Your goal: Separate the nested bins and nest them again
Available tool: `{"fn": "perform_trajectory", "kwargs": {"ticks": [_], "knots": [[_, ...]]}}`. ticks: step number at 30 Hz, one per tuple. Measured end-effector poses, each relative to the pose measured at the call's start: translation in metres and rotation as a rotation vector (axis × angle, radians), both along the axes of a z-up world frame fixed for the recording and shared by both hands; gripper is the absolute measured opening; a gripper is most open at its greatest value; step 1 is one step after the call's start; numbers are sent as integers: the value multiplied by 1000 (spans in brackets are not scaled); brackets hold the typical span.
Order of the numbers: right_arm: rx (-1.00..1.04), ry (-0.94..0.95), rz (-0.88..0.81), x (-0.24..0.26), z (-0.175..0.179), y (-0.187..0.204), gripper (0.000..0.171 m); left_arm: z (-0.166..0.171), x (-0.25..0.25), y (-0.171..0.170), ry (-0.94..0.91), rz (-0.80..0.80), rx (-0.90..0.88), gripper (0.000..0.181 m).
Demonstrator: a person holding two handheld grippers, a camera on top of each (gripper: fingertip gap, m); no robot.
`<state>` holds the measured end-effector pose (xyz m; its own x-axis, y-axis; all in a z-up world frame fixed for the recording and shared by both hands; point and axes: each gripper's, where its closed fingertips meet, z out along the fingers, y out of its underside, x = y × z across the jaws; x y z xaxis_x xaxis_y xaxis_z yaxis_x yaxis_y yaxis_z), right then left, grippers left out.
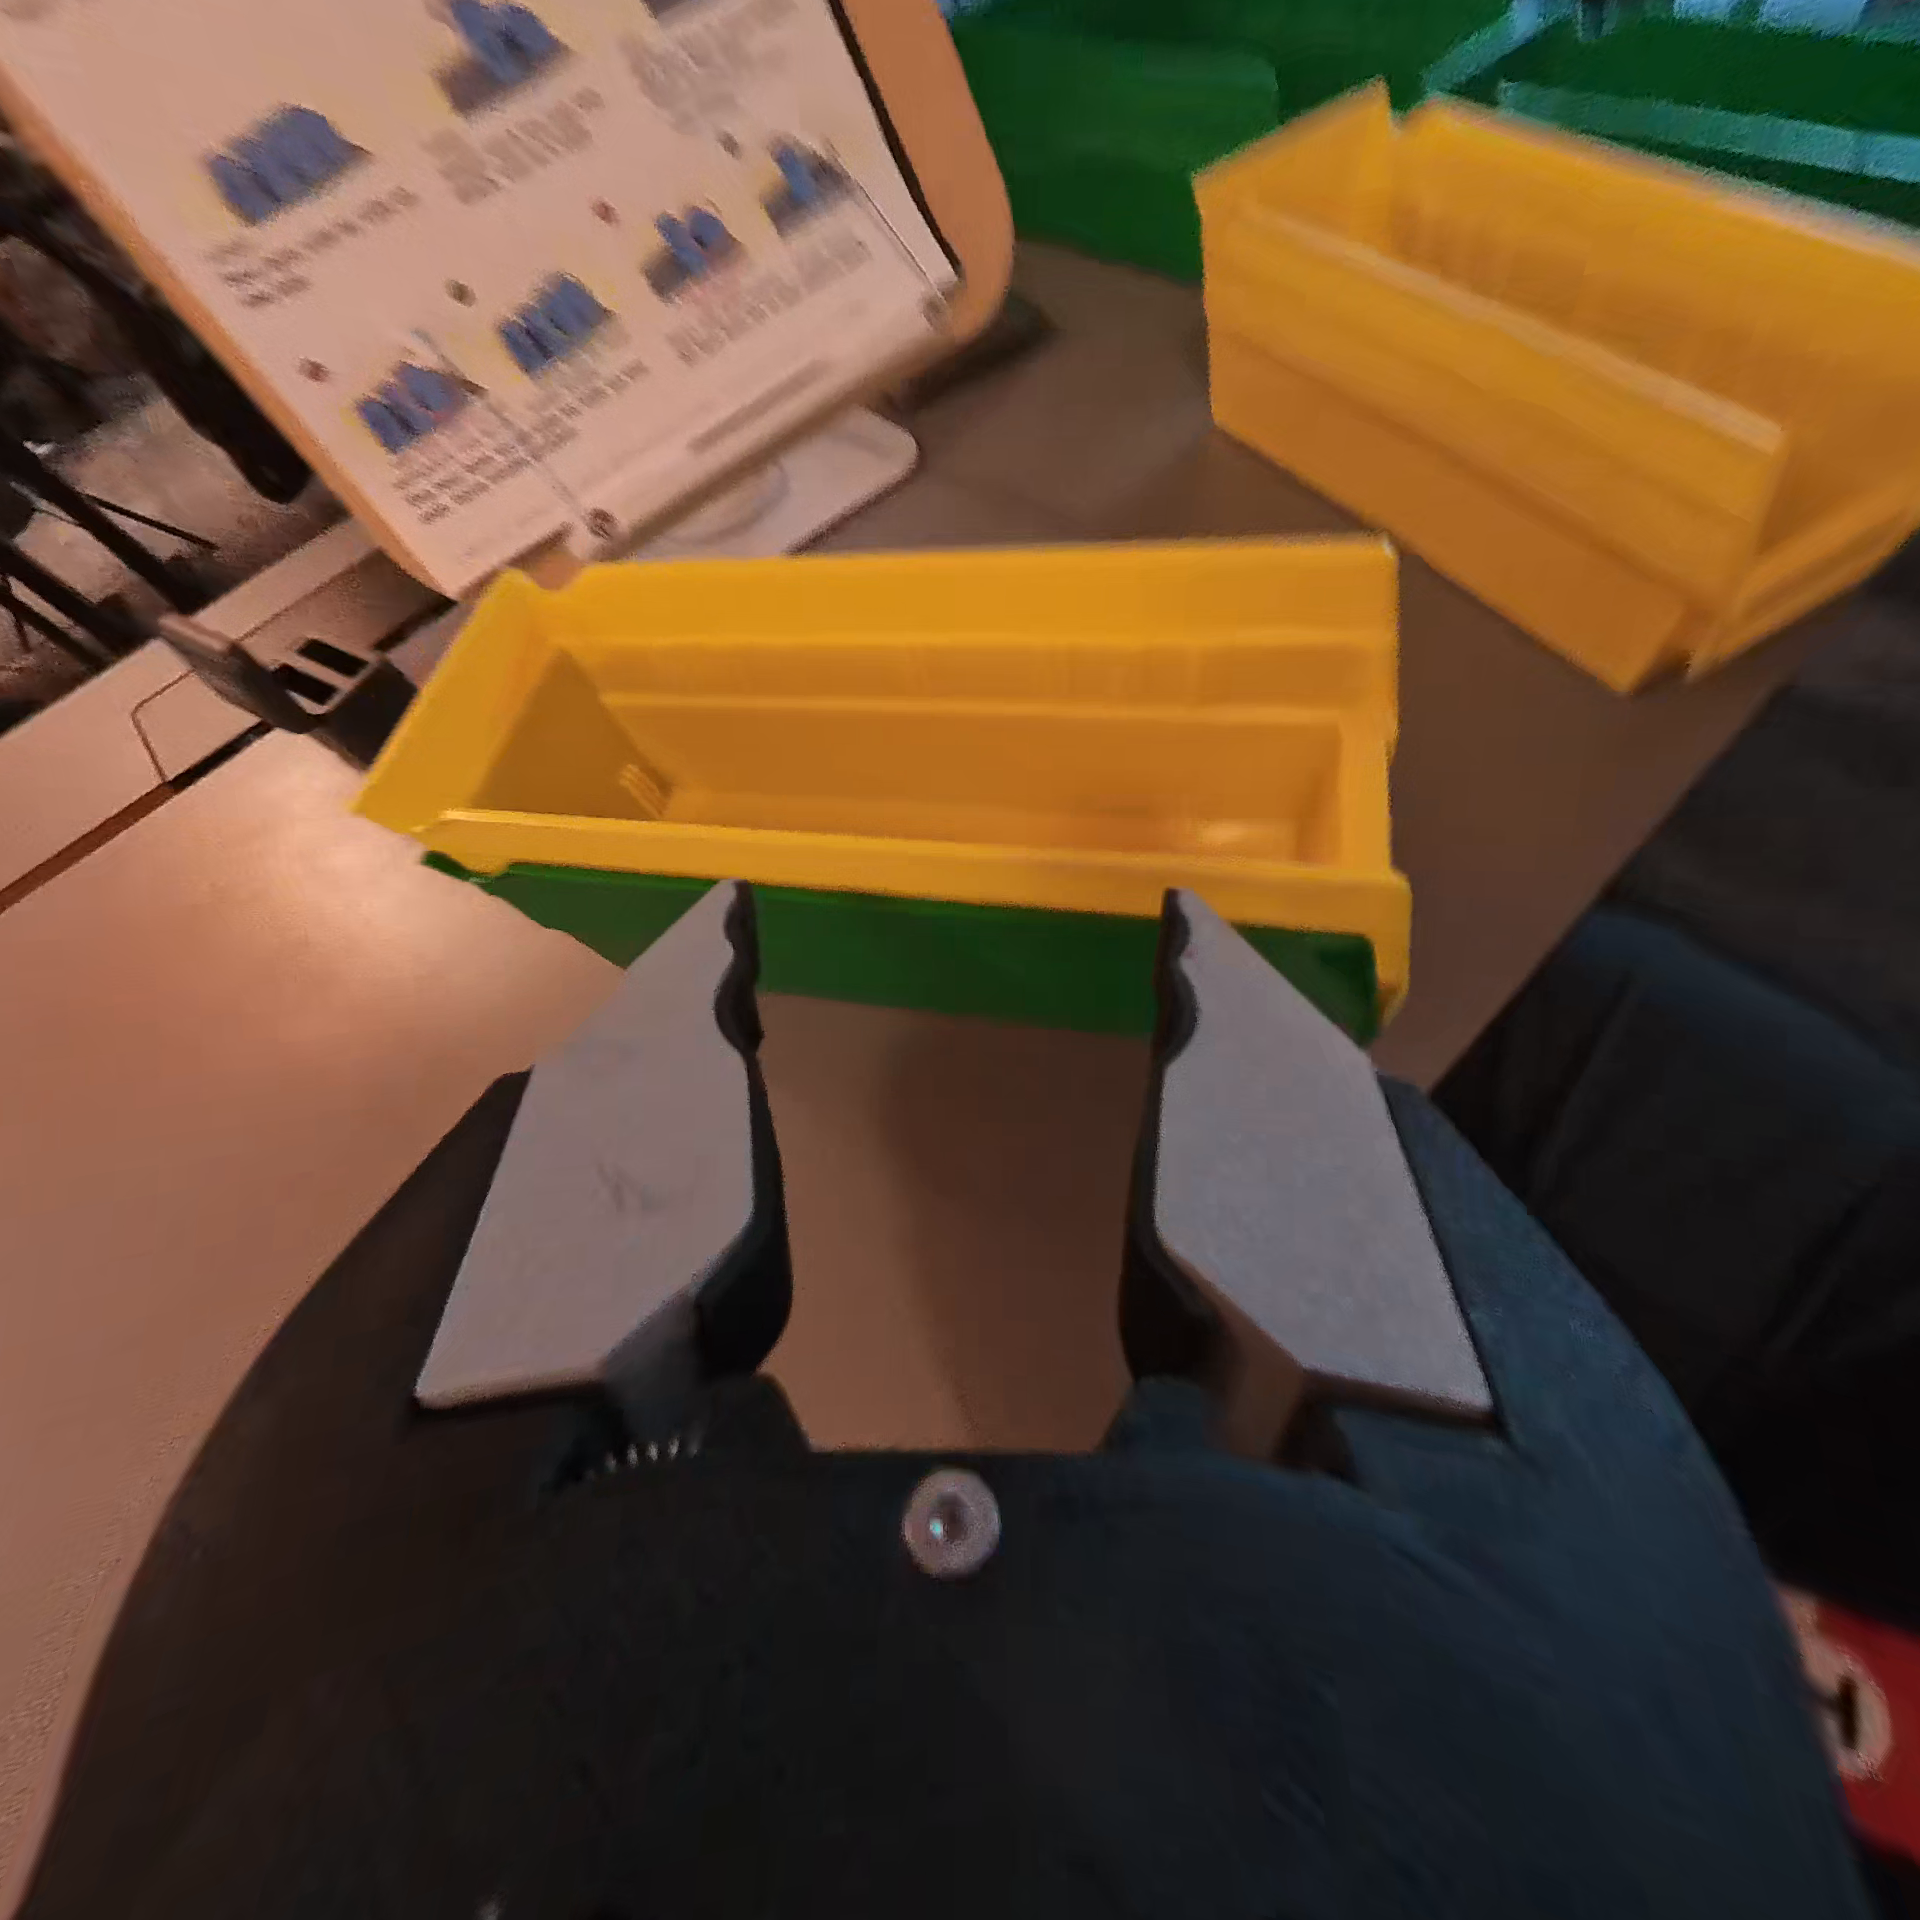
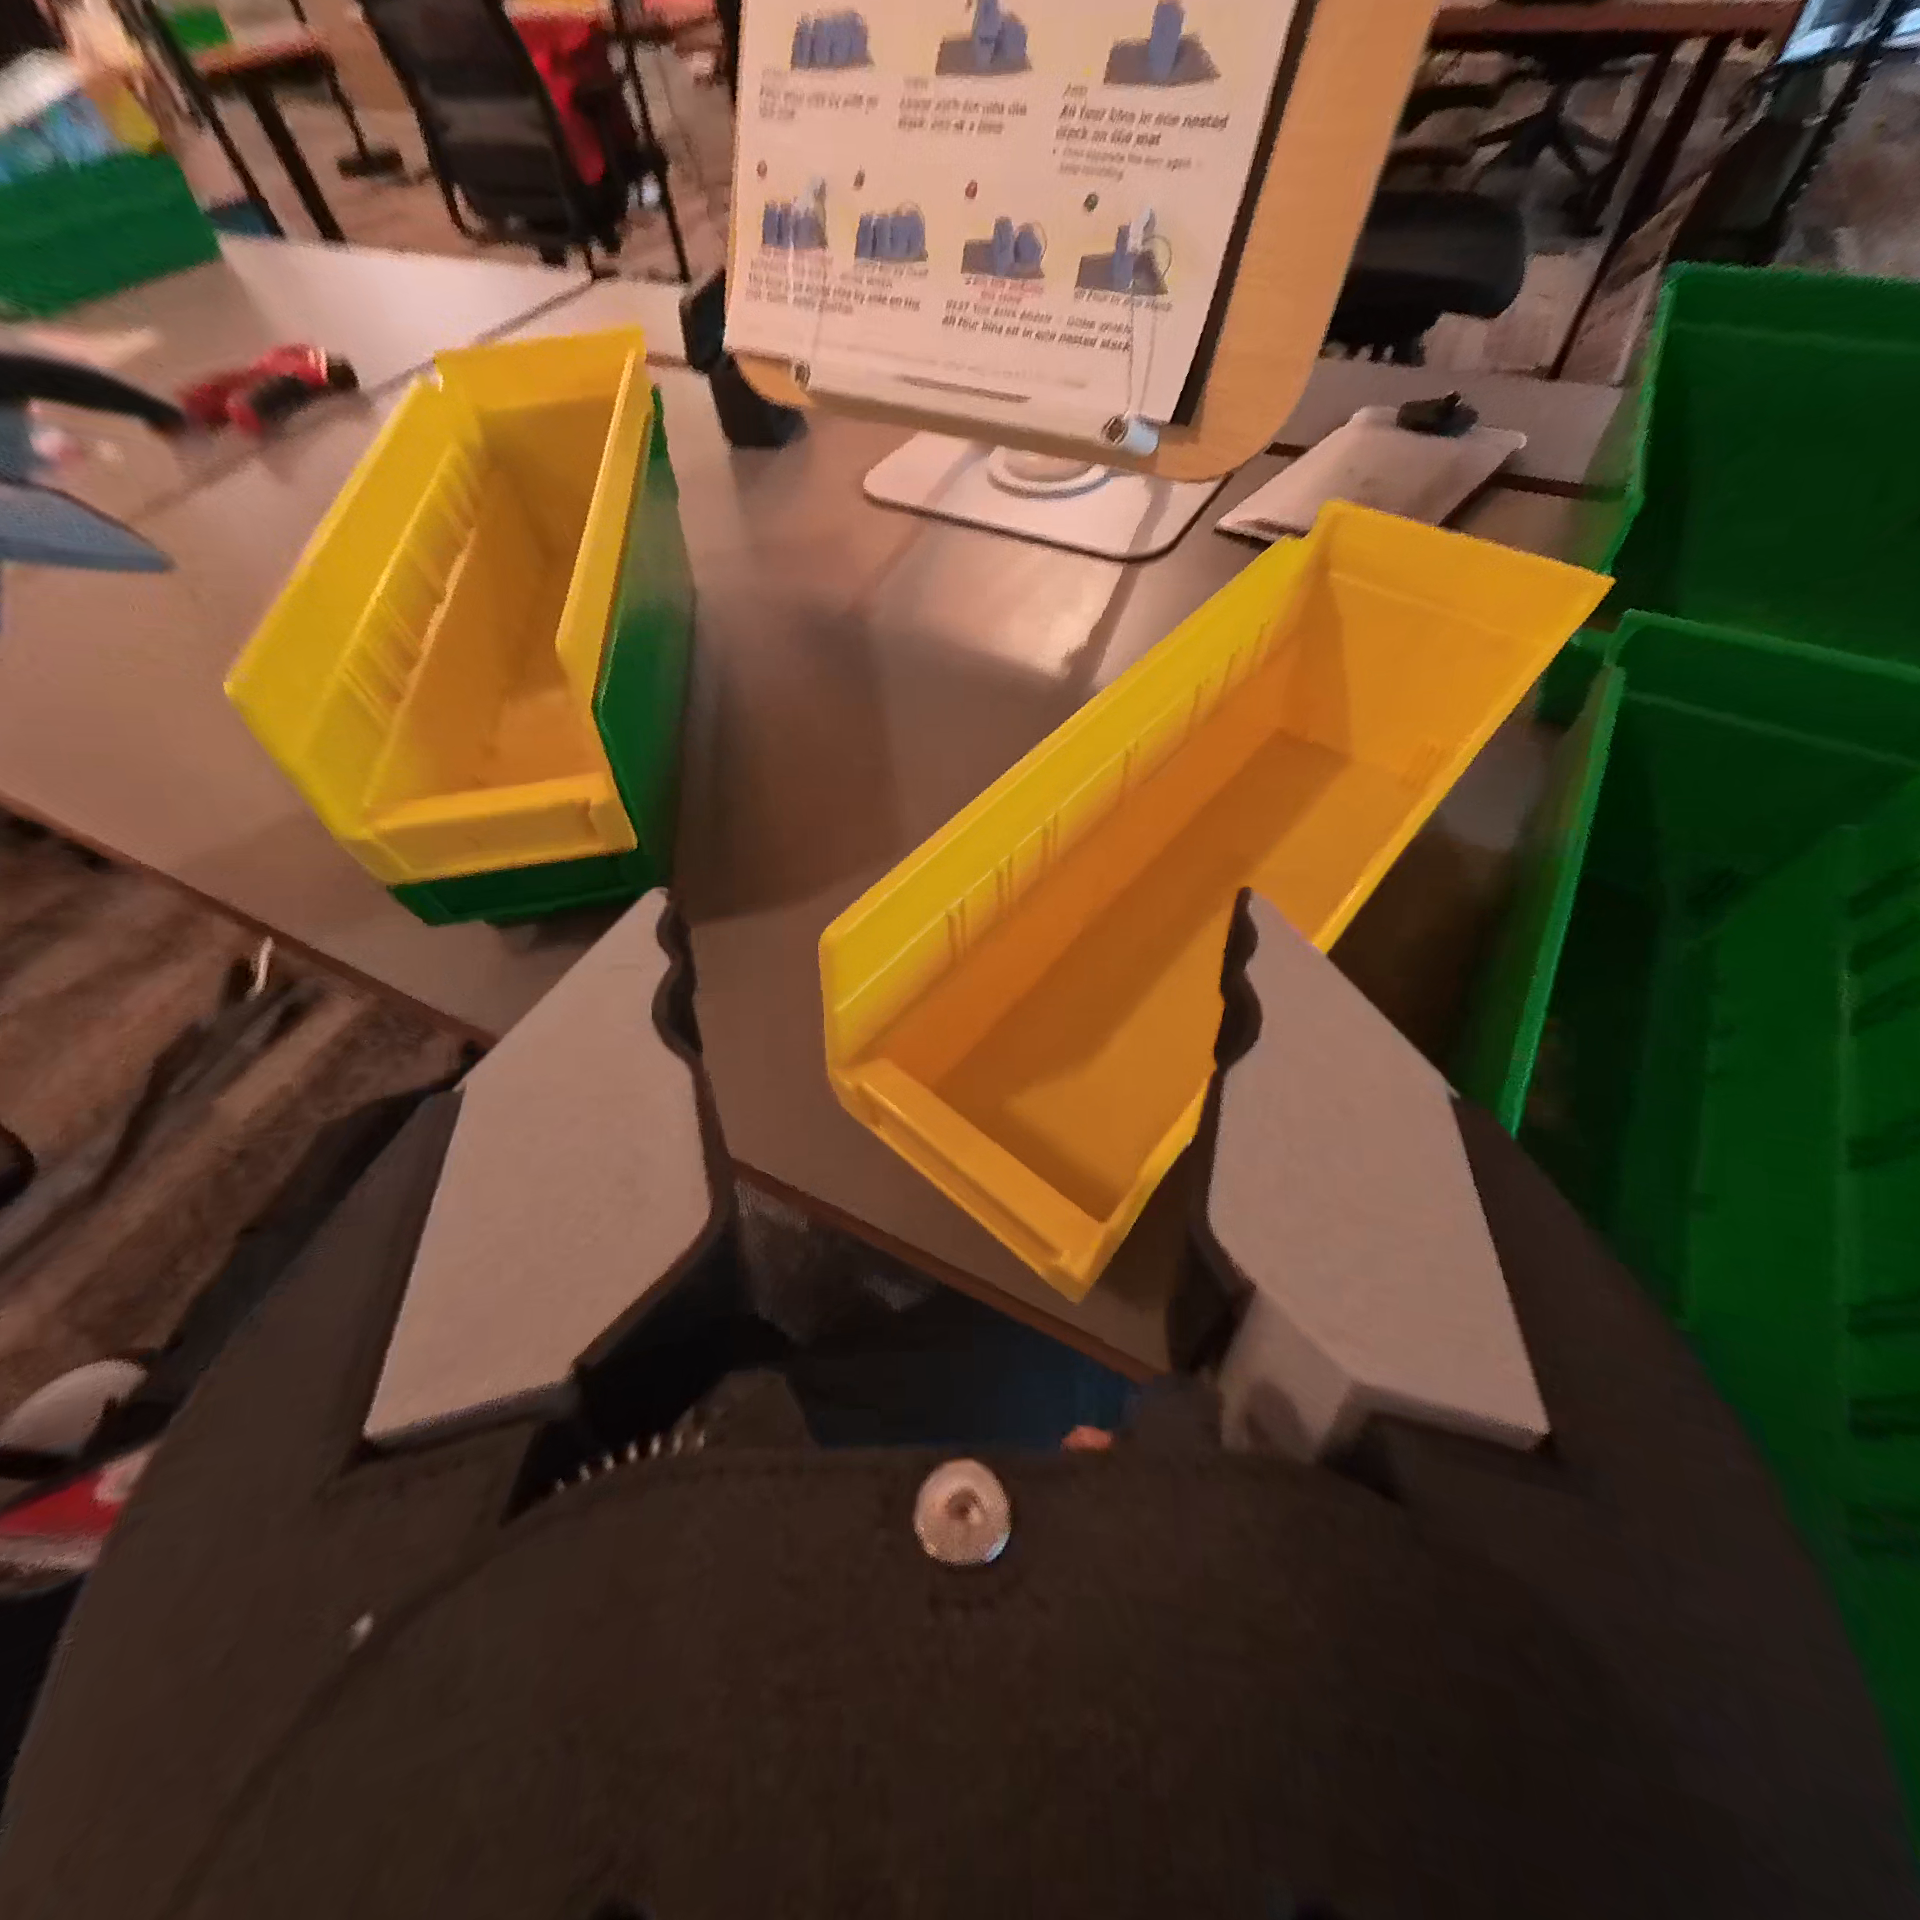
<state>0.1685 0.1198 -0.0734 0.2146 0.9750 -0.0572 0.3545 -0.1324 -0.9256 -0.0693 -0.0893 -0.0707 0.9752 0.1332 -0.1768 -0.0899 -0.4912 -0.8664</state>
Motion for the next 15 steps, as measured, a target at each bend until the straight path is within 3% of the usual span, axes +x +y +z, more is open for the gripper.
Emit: {"fn": "perform_trajectory", "kwargs": {"ticks": [6, 11, 15], "knots": [[-33, 83, -41, 2, 12, 7, 94, 25, -25, -12, -87, 98, 138, 89], [-111, 103, 17, -2, 9, -1, 93, 22, -43, -19, -66, 168, 132, 83], [-112, 88, 37, -4, 4, -4, 102, 22, -43, -20, -68, 153, 131, 79]]}}
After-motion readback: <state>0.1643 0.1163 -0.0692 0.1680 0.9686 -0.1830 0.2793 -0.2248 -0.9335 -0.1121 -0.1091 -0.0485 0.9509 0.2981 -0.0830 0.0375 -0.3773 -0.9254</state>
